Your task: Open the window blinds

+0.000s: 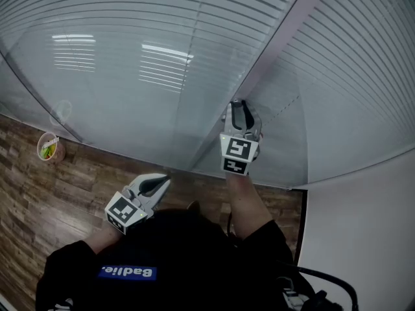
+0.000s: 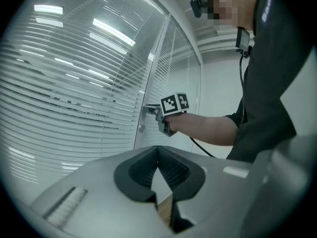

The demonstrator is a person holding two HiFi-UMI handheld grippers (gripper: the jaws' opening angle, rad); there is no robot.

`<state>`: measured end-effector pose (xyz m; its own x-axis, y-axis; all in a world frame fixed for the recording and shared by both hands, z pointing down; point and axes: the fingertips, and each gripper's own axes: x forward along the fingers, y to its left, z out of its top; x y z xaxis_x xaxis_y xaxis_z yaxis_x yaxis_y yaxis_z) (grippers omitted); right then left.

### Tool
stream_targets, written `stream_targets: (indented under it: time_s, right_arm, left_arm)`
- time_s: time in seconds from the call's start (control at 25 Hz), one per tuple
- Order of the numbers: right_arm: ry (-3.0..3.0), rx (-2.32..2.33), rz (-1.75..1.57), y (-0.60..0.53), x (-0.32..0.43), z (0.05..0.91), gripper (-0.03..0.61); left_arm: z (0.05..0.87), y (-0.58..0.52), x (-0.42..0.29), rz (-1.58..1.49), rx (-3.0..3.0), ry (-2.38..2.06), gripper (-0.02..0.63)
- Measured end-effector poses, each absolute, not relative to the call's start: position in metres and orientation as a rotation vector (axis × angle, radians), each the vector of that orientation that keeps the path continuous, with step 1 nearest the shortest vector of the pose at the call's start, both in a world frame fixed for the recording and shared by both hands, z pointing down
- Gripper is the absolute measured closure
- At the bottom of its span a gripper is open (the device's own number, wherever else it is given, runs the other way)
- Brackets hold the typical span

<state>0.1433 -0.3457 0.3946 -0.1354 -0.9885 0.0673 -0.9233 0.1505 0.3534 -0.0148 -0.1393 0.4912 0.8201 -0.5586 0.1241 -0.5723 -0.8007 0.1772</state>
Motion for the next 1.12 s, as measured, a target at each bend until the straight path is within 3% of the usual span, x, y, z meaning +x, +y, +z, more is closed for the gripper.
stream_targets:
  time_s: [0.4, 0.72, 0.92, 1.04, 1.12]
  right_arm:
    - [-2.359, 2.008, 0.150, -0.346, 0.155, 0.390, 0.446]
    - [-2.390, 2.026, 0.269, -0.345, 0.155, 0.391, 0.446]
    - [-2.331, 1.956, 0.126, -0.345, 0.154, 0.394, 0.435]
    - [-2.225, 1.866, -0.115, -0.343, 0.150, 0.393, 0.377]
    - [-2.116, 1.783, -0.320, -0.342, 0.147, 0.392, 0.374]
  left_arm:
    - [0.489, -0.136, -0.015, 0.092, 2.800, -0.873, 0.614]
    - [0.491, -0.135, -0.017, 0.084, 2.799, -0.866, 0.614]
    - [0.491, -0.136, -0.017, 0.086, 2.791, -0.882, 0.614]
    - [0.492, -0.136, -0.018, 0.087, 2.784, -0.890, 0.614]
    - [0.492, -0.136, -0.017, 0.086, 2.779, -0.890, 0.614]
